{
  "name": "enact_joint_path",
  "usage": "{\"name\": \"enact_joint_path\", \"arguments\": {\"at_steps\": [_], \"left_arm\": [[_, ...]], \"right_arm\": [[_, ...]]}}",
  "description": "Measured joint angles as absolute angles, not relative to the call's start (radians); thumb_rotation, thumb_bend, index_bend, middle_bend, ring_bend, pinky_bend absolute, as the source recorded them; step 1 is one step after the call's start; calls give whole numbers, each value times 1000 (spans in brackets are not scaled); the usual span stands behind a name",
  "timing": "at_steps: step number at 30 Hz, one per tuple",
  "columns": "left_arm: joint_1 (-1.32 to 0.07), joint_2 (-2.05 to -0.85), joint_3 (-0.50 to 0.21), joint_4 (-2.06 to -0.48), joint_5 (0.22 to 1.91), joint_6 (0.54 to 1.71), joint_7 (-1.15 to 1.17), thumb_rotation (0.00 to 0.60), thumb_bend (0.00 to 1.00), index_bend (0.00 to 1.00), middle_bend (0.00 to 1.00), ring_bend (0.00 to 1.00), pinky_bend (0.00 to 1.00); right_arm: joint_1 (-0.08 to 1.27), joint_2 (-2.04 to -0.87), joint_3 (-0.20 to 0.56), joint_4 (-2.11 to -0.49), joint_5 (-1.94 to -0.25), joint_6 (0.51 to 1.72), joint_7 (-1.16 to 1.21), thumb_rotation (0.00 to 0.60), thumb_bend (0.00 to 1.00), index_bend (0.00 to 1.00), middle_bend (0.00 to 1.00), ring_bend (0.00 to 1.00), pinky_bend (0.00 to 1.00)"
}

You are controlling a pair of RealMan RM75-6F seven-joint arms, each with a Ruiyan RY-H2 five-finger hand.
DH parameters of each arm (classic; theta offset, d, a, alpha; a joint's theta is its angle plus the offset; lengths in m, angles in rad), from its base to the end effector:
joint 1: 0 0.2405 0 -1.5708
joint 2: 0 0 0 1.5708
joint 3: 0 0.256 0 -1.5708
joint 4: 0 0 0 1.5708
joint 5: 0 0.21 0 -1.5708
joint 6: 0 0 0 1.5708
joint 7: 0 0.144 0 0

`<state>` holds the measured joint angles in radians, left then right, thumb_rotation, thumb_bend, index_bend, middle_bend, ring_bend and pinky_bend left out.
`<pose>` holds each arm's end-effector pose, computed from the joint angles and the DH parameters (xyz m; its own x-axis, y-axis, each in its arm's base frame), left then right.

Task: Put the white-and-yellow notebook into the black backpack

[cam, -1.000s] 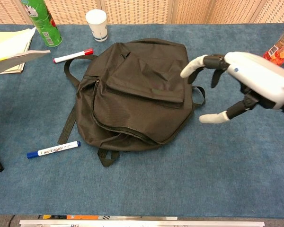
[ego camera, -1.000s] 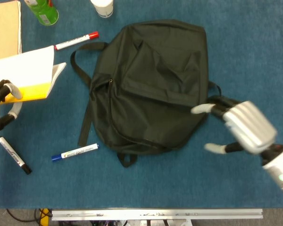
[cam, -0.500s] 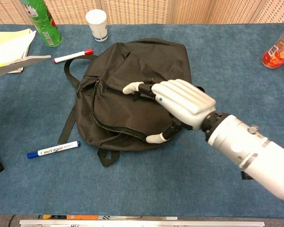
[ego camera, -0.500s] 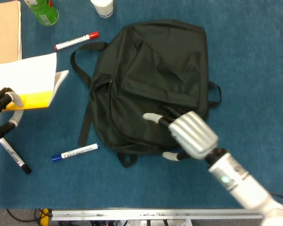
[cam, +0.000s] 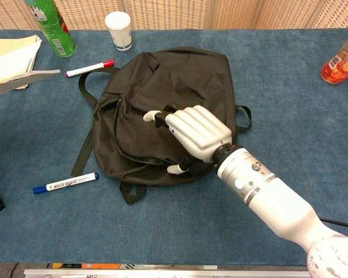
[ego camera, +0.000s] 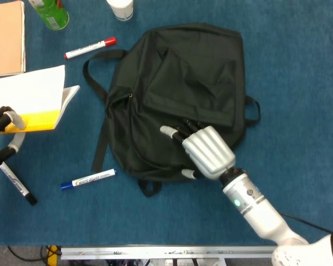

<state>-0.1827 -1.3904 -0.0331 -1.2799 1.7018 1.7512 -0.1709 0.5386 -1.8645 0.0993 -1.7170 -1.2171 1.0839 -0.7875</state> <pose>-0.2862 0.2017 0.1186 0.2302 -0.2312 0.9453 0.8981 -0.3235 -0.2978 -0.0713 -0.2134 -0.0907 0.4346 -0.3033 0.8480 -0.8250 -0.5117 0.2398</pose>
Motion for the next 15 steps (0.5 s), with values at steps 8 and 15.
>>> {"name": "enact_joint_path", "arguments": {"at_steps": [8, 15], "left_arm": [[-179, -1389, -34, -1273, 1700, 1747, -183, 600, 330, 736, 721, 653, 681], [-178, -1383, -37, -1274, 1706, 1749, -187, 600, 331, 736, 721, 653, 681]], "right_arm": [[562, -1885, 136, -1653, -1166, 1102, -809, 600, 605, 331, 384, 227, 445], [590, -1914, 202, -1604, -1132, 1113, -777, 600, 750, 555, 510, 430, 735]]}}
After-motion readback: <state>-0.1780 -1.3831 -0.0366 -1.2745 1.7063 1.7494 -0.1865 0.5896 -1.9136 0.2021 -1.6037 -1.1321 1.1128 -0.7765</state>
